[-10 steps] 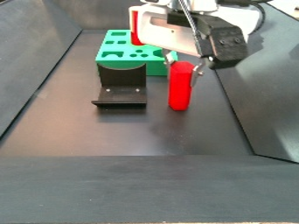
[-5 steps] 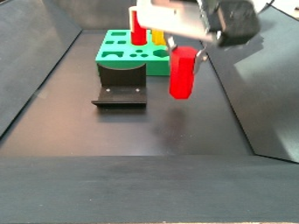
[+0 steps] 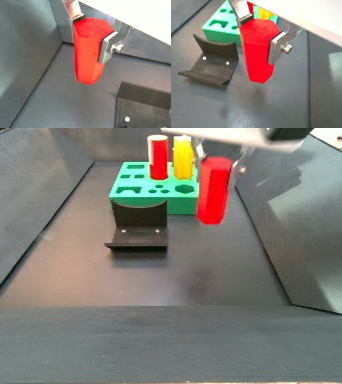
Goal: Pick up the hexagon object. Move up. Move to above the board. Insert the hexagon object.
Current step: Move to above the board.
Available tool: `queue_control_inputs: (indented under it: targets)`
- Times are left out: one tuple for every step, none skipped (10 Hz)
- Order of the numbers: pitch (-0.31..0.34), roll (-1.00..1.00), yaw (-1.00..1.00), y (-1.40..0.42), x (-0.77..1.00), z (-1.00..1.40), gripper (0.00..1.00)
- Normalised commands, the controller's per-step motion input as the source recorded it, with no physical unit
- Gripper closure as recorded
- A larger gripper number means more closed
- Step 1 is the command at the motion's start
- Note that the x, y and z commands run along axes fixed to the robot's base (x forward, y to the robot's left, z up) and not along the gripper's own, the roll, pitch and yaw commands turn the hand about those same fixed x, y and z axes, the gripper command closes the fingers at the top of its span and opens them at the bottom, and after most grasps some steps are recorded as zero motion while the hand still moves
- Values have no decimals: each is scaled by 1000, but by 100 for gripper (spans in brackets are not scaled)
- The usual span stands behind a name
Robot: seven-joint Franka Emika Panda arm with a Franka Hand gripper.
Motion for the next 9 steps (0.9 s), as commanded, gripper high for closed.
queue_control_inputs:
  targets:
    - [17, 116, 52, 28, -91, 1000, 100]
    - [31, 129, 42, 26, -88, 1000, 100]
    - [42, 127, 37, 24, -86, 1000, 100]
    - [51, 106, 30, 24, -80, 1000, 100]
    - [59, 81, 23, 23, -74, 1000, 100]
    - [70, 70, 19, 24, -67, 1000, 100]
    - [81, 68, 17, 25, -60, 1000, 100]
    - [86, 70, 19, 24, -53, 1000, 100]
    - [87, 70, 22, 23, -47, 1000, 100]
